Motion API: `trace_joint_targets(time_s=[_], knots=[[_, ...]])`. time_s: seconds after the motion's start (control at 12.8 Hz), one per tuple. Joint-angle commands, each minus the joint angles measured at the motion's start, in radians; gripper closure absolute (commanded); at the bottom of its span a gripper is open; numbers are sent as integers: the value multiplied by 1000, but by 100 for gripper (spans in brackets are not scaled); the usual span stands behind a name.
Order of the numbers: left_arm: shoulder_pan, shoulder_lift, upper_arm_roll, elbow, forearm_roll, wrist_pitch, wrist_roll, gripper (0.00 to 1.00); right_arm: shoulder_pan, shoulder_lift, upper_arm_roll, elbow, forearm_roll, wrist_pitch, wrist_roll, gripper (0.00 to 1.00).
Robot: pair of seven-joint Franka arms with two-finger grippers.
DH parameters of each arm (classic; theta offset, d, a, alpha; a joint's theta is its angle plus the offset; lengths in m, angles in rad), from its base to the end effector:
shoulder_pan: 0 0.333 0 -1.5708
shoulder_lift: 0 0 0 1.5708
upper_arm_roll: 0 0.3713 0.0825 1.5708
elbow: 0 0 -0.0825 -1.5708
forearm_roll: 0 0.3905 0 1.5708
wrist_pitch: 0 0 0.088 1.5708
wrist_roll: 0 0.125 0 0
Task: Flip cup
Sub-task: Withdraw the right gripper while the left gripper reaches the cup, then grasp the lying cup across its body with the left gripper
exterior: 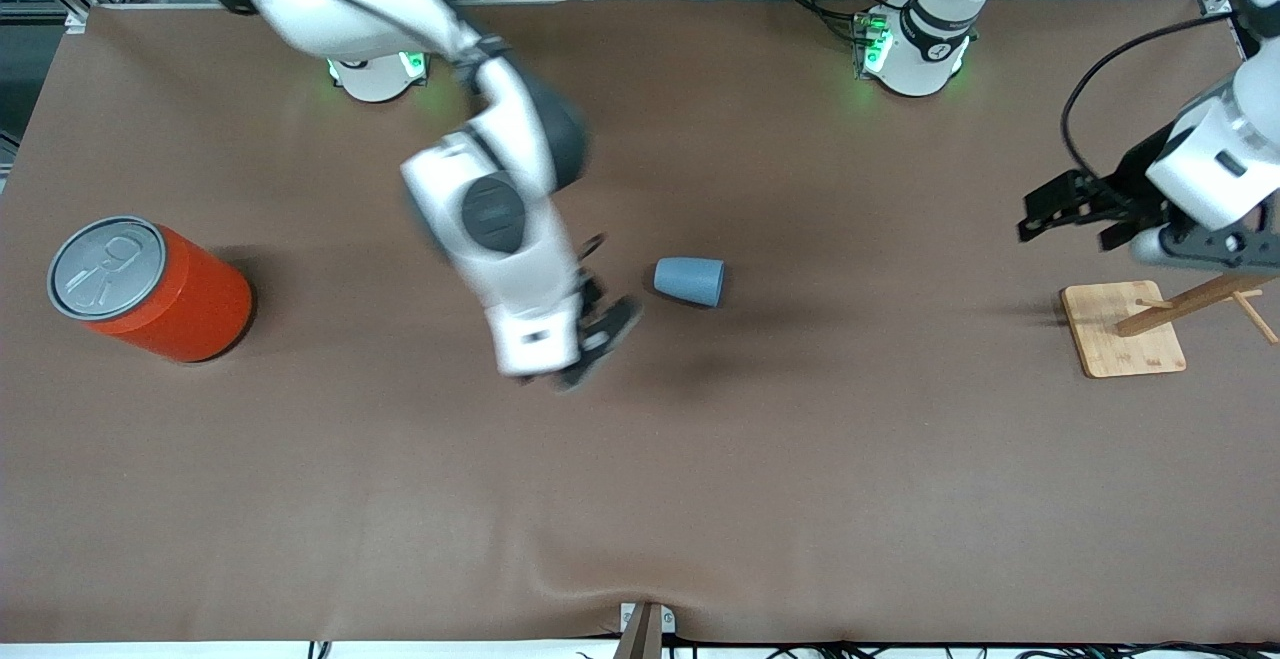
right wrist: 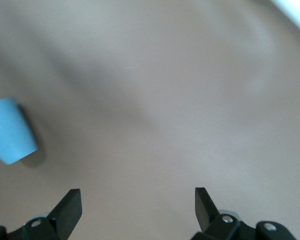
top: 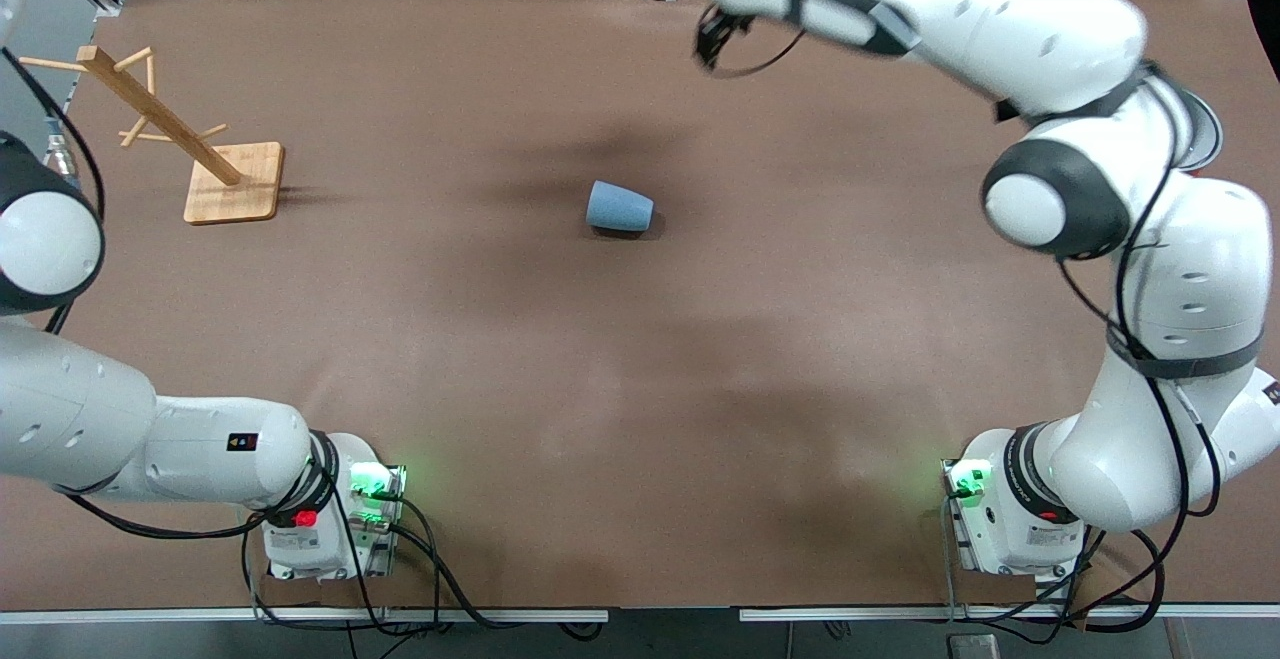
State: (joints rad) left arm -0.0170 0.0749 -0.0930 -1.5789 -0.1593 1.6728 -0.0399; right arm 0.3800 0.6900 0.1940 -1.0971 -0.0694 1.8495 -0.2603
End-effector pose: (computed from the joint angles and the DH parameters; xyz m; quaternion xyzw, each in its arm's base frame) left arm 0.5911 -0.0815 0.6254 0.9962 -0.0274 0.0034 0.0832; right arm 0.6954 0.3832 0.4502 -0.9195 -0.3904 -0.0322 0.0324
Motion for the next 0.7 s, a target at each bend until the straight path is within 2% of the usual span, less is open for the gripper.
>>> trace_joint_targets(time_s=[0.0,0.16,0.31,0.47,0.62], knots=[[11,17,-2,10,4,13,2,0,-162,-90,24,-29,88,-24,3,0],[9,32,-1,-4,-6,5,5,0,-283,-112,28,-27,88,-32,-2,0],[-1,101,-4,-3,-57,-10,-20,0,-343,-174,19,-27,82,-56,-2,0],[-24,198,-7,-1,-168,-42,-51,0,-372,-239,12,-29,76,-137,27,0],[-72,278,-7,-1,-244,-41,-54,0,-440,-297,22,-33,105,-252,170,0]])
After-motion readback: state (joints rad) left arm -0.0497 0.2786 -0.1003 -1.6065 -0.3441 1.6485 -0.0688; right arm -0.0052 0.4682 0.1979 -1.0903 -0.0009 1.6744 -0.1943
